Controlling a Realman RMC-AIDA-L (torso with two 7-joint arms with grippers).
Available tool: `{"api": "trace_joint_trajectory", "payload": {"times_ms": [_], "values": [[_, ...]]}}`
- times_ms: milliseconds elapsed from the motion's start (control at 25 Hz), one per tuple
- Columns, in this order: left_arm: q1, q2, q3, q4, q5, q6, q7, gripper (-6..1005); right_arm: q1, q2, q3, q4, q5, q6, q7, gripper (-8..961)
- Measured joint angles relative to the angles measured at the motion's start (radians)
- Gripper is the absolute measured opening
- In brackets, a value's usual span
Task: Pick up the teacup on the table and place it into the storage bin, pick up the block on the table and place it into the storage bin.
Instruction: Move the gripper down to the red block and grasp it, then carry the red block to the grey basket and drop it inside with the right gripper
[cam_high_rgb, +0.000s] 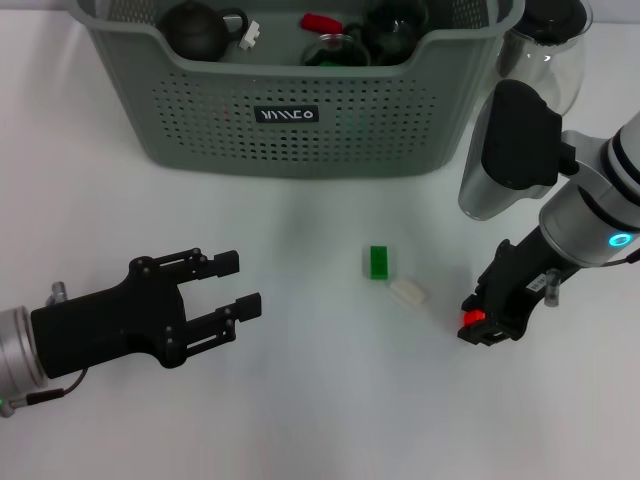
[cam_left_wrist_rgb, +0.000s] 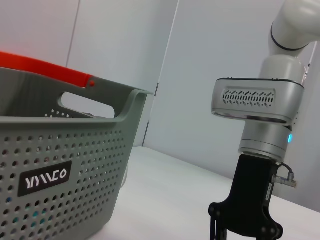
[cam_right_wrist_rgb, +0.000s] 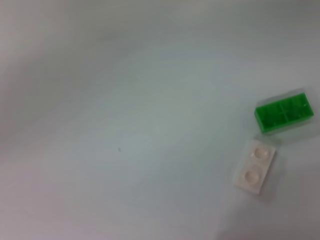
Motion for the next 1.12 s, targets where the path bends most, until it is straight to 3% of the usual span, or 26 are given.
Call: {"api": "trace_joint_trajectory", "payload": {"times_ms": [240,600,800,920,1120], "values": [[-0.001,0.001,0.000,-0.010,-0.001,0.000,0.000,571,-0.001,-0.001,0.007,-0.004,-0.001,-0.006,0.002,266],[-0.002,0.002,0.000,-0.010,-0.005,0.003,0.000,571,-0.008,-0.005,0.071,-0.023,0.000,-0.032,0.005,201],[0.002,0.005,-0.003,-0.005,0.001,0.004,0.000,571,-0.027,-0.006,0.246,-0.120,0.037,-0.124,-0.066,200],[0.004,0.010,-0.003,-0.003,0.025,0.013,0.000,571,-0.036,-0.005,0.423,-0.184,0.162,-0.177,-0.119,201],[-0.001,0.012,-0.003,-0.001,0.062,0.007,-0.004,571,-0.035,-0.006,0.504,-0.213,0.298,-0.184,-0.129,200]]}}
